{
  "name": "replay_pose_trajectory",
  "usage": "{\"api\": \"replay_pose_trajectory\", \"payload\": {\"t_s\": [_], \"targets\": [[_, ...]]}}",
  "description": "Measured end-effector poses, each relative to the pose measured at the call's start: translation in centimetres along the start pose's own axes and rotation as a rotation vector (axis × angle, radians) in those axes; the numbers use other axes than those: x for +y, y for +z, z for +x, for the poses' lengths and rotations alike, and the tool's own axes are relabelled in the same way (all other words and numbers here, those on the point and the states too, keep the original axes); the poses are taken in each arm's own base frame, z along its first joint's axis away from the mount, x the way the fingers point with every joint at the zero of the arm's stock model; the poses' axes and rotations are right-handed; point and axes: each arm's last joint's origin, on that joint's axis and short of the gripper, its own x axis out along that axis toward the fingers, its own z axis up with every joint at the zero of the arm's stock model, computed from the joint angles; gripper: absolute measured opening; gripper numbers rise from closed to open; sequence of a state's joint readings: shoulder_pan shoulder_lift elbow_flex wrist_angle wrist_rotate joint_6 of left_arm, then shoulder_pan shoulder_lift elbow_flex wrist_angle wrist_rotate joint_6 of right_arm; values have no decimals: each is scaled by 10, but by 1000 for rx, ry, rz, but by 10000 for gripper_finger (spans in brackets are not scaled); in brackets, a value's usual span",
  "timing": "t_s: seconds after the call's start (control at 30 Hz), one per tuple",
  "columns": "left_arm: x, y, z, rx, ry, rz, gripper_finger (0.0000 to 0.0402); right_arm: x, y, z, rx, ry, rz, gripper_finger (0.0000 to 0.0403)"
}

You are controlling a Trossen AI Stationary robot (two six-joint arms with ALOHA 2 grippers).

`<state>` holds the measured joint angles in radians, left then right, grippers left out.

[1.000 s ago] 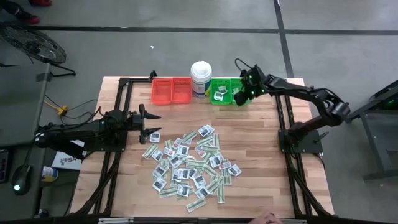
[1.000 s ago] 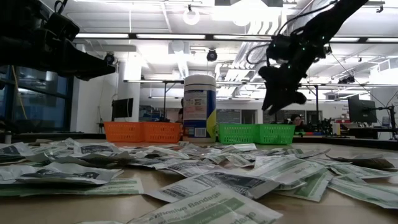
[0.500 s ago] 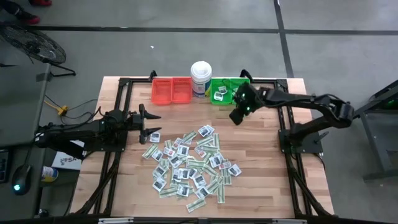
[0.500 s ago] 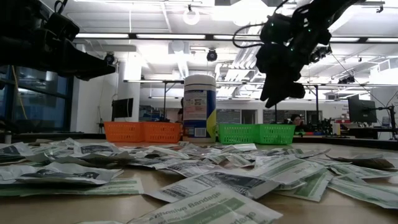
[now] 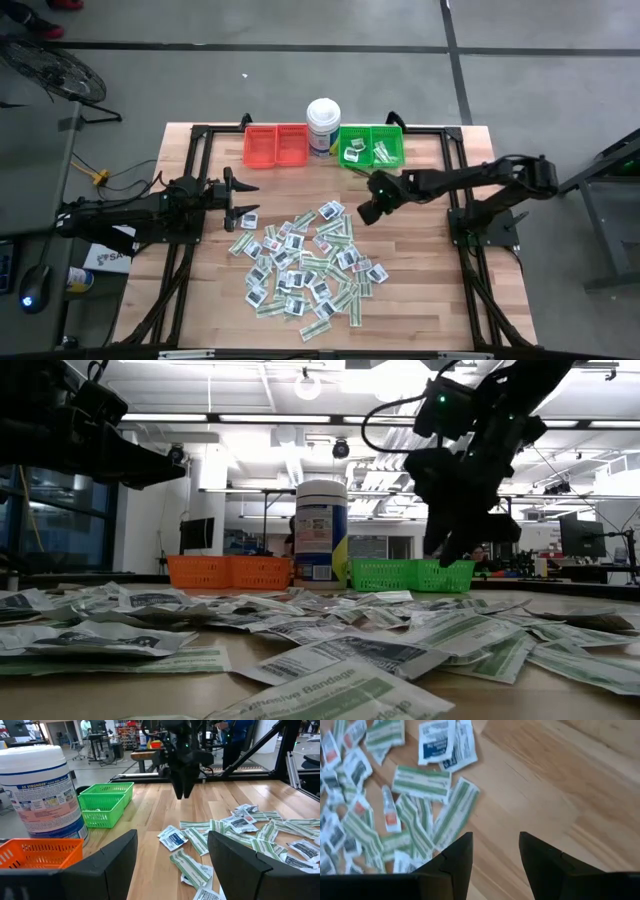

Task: Pick & Place First Aid Supplies
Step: Put the green bandage pack into the right green bin

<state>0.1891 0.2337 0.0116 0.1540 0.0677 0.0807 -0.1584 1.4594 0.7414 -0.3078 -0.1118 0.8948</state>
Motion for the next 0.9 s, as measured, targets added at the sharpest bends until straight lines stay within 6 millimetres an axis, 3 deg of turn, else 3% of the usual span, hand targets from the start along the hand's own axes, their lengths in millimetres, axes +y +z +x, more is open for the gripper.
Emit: {"api": "replay_pose_trajectory", "payload": {"t_s": [0.4,0.9], "targets": [[0,0,0,0,0,0,238,17,7,48,18,-46,48,153],[0,0,0,0,1,0,238,27,11,61,14,-27,60,153]]}}
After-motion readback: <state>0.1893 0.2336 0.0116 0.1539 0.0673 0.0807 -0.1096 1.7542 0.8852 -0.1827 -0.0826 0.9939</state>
